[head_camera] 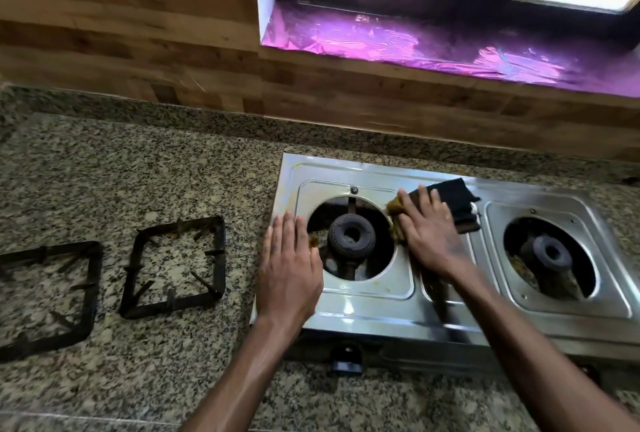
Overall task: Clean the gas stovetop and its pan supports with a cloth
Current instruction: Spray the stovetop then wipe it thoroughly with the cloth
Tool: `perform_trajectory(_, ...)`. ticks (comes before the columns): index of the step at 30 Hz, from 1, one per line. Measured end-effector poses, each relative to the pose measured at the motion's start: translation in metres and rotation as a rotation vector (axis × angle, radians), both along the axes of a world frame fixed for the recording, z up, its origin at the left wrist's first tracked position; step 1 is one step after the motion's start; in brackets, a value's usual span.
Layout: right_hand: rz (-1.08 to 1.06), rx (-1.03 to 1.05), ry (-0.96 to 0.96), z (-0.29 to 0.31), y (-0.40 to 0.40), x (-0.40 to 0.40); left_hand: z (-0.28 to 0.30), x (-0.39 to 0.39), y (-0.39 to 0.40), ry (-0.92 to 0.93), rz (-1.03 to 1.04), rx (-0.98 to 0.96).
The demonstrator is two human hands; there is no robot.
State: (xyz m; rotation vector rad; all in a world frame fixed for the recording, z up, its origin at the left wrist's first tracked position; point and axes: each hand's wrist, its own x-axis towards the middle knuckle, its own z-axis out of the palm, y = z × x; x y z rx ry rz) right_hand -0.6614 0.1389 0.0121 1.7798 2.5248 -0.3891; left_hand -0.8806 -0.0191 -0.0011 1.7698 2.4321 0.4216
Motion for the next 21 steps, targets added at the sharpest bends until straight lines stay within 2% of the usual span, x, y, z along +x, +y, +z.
perform_trajectory(3, 0.067, 0.024, -0.033, -0.006, -0.024, -0.011, 0.002, 0.001, 0.000, 0.001, -0.007, 0.002)
perform_trajectory(9, 0.152, 0.065, -0.066, -0.004, 0.021, -0.046, 0.001, 0.000, -0.002, -0.007, 0.003, -0.007)
perform_trajectory(16, 0.225, 0.022, -0.007, -0.003, -0.044, 0.008, 0.000, 0.001, -0.001, -0.002, 0.002, -0.006)
perform_trajectory(21, 0.282, 0.055, -0.085, 0.001, -0.014, -0.016, 0.000, 0.001, -0.003, -0.004, 0.001, -0.003)
